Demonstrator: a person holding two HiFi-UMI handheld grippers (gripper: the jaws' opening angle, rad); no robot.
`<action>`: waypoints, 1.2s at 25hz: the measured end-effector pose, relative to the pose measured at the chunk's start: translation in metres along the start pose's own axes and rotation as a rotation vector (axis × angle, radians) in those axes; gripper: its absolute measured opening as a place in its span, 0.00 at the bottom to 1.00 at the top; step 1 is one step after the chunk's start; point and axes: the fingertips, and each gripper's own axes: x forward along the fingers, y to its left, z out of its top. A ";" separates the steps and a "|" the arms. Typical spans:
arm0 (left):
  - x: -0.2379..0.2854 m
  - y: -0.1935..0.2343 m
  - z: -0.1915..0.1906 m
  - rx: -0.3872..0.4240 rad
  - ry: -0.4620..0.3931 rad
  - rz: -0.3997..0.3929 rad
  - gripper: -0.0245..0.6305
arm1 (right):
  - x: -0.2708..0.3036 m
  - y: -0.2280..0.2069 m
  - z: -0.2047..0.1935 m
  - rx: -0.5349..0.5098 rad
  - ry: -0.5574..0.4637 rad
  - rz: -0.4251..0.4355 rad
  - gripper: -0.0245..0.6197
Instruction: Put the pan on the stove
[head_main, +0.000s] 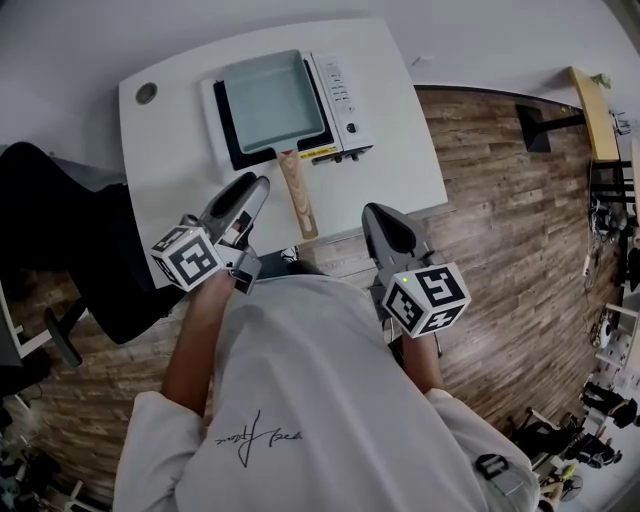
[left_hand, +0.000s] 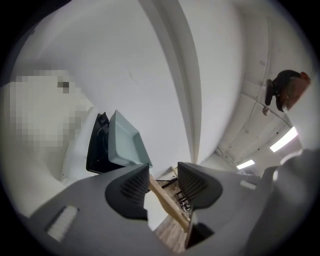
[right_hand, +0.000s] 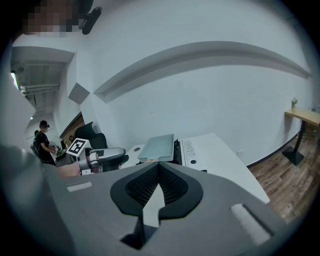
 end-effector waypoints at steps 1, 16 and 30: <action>-0.004 -0.005 0.003 0.022 -0.006 0.004 0.37 | -0.001 -0.002 0.003 -0.002 -0.006 -0.005 0.03; -0.057 -0.026 0.034 0.324 -0.090 0.154 0.12 | -0.009 -0.010 0.028 -0.045 -0.095 0.017 0.03; -0.070 -0.048 0.036 0.507 -0.085 0.256 0.12 | -0.015 0.002 0.051 -0.124 -0.107 0.112 0.03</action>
